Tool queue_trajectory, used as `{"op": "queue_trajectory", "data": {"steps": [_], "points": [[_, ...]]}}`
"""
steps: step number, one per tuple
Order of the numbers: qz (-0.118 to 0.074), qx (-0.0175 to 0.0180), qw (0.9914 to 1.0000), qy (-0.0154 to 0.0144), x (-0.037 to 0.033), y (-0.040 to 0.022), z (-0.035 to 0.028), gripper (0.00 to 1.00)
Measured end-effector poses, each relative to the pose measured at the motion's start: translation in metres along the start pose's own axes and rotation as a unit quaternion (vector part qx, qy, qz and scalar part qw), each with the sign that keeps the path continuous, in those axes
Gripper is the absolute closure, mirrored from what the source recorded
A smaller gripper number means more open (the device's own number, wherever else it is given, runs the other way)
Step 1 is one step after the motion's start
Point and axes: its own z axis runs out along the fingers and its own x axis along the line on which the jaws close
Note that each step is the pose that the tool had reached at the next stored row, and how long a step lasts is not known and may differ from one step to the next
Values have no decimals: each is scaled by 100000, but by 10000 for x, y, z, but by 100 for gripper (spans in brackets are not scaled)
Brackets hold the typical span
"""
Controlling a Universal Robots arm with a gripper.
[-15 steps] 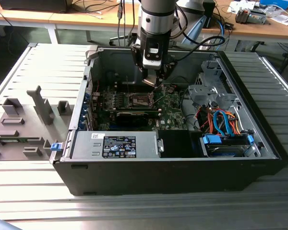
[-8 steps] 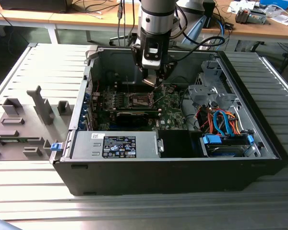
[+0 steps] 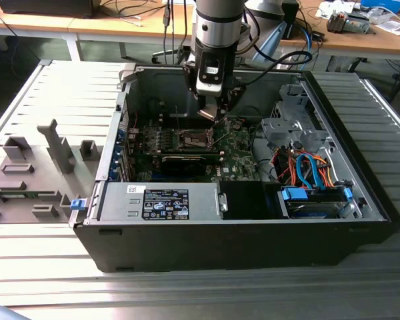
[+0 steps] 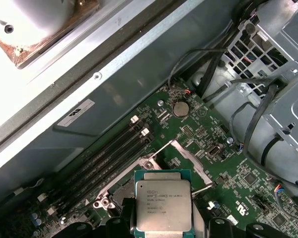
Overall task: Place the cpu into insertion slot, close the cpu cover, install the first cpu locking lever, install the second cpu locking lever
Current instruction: 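Place the cpu into insertion slot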
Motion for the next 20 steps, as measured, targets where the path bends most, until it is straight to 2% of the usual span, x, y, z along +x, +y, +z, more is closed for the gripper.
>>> {"op": "queue_trajectory", "data": {"steps": [20], "points": [[1898, 14, 99982, -208, 0, 0, 0, 46]]}}
